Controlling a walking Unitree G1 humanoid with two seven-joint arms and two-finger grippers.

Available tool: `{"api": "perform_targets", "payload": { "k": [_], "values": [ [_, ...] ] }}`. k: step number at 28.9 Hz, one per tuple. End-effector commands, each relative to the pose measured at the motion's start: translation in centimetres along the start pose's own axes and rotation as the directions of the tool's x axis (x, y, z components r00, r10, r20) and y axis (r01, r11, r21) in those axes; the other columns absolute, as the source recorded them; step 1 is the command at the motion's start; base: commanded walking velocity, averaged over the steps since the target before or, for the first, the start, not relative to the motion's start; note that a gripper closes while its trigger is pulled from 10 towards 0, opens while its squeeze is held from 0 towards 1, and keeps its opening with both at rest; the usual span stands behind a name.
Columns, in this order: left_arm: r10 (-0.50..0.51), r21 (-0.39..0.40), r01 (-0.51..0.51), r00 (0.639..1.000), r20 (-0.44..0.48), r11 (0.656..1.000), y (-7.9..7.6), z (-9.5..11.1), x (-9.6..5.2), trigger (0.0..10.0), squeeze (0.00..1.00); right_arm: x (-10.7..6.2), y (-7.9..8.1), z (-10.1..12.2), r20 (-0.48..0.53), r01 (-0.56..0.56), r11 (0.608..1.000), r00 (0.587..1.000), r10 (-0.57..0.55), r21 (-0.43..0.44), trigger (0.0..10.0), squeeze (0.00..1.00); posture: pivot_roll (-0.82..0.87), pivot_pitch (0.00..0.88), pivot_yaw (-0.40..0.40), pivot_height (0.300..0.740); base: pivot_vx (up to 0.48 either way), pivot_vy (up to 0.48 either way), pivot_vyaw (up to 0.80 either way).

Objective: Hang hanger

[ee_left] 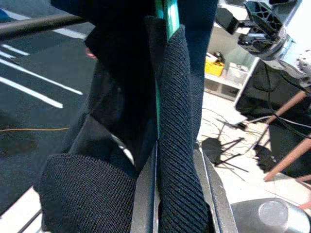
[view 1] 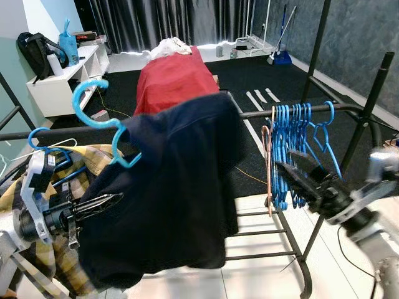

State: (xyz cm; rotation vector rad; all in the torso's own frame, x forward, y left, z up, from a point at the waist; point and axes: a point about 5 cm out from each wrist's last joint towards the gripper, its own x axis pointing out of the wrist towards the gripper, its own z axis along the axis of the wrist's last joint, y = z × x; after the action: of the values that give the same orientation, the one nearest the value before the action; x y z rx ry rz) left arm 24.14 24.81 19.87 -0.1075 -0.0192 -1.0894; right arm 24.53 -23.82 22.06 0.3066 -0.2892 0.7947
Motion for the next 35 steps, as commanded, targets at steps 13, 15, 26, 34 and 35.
{"api": "perform_targets", "payload": {
  "k": [13, 15, 26, 34, 35],
  "values": [
    [-0.196, 0.061, 0.203, 0.975, -0.106, 0.977, -0.2, 2.5, 2.3, 0.0, 0.0, 0.1, -1.0, 4.5, -0.183, -0.01, 0.9, 0.98, -0.078, -0.435, 10.0, 0.0, -0.18, 0.0, 0.058, 0.74, 0.0, 0.0, 0.0],
    [-0.204, 0.062, 0.211, 0.973, -0.108, 0.976, -0.3, 2.6, 2.3, 0.0, 0.0, 0.1, -1.2, 4.6, -0.178, 0.002, 0.899, 0.98, -0.089, -0.439, 10.0, 0.0, -0.18, 0.0, 0.058, 0.74, 0.0, 0.0, 0.0],
    [-0.308, 0.067, 0.331, 0.922, -0.233, 0.941, -1.4, 2.2, 3.9, 0.0, 0.0, -0.4, 3.7, 8.2, 0.042, -0.365, 0.91, 0.924, 0.38, -0.197, 10.0, 0.0, -0.17, 0.0, 0.049, 0.74, 0.0, 0.0, 0.0],
    [-0.381, 0.059, 0.41, 0.885, -0.268, 0.91, -1.8, 1.9, 5.3, 0.0, 0.0, -0.3, 4.7, 9.4, -0.068, -0.555, 0.822, 0.832, 0.551, -0.127, 10.0, 0.0, -0.19, 0.0, 0.048, 0.74, 0.0, 0.0, 0.0],
    [-0.397, 0.06, 0.427, 0.876, -0.274, 0.902, -1.9, 1.9, 5.6, 0.0, 0.0, -0.1, 4.5, 9.1, -0.158, -0.563, 0.818, 0.824, 0.544, -0.119, 10.0, 0.0, -0.2, 0.0, 0.048, 0.74, 0.0, 0.0, 0.0]
  ]
}}
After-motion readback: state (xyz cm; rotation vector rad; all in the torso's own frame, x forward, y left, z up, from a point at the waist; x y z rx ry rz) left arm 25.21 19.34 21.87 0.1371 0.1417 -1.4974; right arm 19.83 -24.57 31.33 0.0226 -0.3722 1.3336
